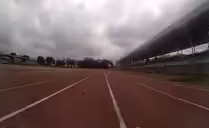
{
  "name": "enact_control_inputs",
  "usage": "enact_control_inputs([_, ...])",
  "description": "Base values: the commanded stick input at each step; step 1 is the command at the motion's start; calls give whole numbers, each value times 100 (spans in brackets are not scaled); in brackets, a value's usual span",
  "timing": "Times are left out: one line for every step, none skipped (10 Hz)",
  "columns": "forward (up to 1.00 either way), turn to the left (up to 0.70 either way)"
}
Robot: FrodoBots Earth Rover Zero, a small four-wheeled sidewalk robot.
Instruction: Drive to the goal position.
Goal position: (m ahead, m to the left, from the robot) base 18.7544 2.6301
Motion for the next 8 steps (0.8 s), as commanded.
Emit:
enact_control_inputs([70, -23])
enact_control_inputs([70, -1])
enact_control_inputs([70, 0])
enact_control_inputs([70, 0])
enact_control_inputs([70, 0])
enact_control_inputs([70, 0])
enact_control_inputs([70, 0])
enact_control_inputs([70, 0])
